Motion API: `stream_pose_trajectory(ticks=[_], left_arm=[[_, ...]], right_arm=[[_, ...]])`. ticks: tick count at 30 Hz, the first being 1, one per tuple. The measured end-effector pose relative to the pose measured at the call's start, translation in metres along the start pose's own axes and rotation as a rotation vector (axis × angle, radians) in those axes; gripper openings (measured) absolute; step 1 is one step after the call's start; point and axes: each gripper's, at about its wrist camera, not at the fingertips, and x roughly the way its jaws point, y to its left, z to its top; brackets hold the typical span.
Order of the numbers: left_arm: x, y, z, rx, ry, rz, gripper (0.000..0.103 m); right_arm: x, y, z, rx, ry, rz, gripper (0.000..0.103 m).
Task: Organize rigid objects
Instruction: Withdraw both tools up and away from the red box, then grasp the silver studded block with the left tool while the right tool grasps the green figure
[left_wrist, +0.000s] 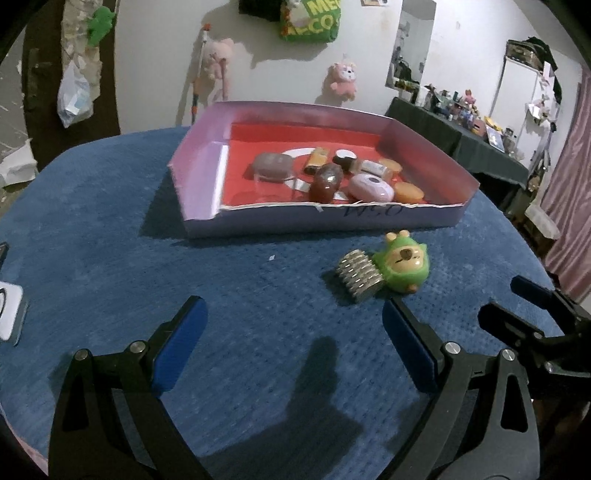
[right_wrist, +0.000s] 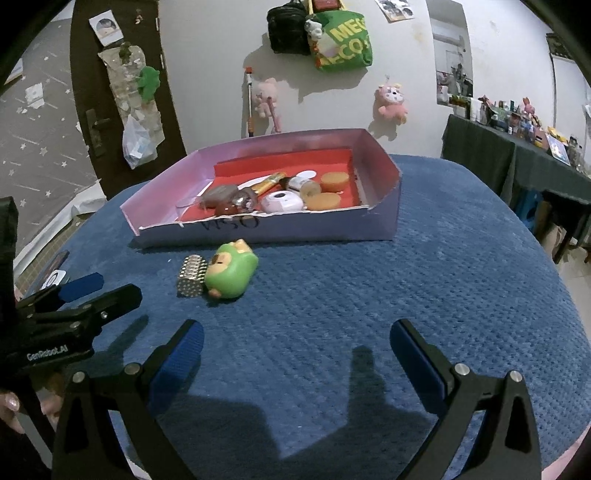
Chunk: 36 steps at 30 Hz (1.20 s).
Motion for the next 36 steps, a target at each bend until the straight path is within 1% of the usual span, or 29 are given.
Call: stream_pose_trajectory(ticks=[2,9,17,19,22,25,28,31,34,36], left_arm=[[0.006,-0.005,0.005,0.003,0.016,-0.008,0.097],[0.030,-0.015,0.018,0.010,0.078,0.018,0.097],[0.048,-0.006,0.019,0.017,0.135,0.030,0.097],[0.045,0.002,0.019,0.013,0.128,0.033,0.097],[0.039,0.014,0.021,0.017,0.113,0.061,0.097],[0.036,0.024,0.023,0.018,0.104,0.051,0.097],[0.035,0.028,0.026,0.044,0.092,0.048,0.097],[0.034,0.030,0.028,0.076,0.086,0.040,0.097],[0.036,0.030,0.029,0.093,0.086,0.029,0.097],[0.039,0.029,0.030,0.103,0.088,0.020,0.097]], right_arm=[[0.000,-0.005,0.002,0.010,0.004,-0.001,0.103],[-0.001,-0.025,0.014,0.037,0.010,-0.001,0.103],[0.003,-0.040,0.024,0.076,0.015,0.006,0.103],[0.006,-0.041,0.026,0.085,0.021,0.017,0.103],[0.015,-0.037,0.028,0.098,0.043,0.044,0.103],[0.025,-0.030,0.032,0.111,0.071,0.094,0.103],[0.039,-0.018,0.036,0.118,0.102,0.143,0.103],[0.053,-0.005,0.039,0.115,0.131,0.151,0.103],[0.063,0.002,0.040,0.140,0.158,0.190,0.100],[0.067,0.006,0.040,0.144,0.167,0.191,0.096]])
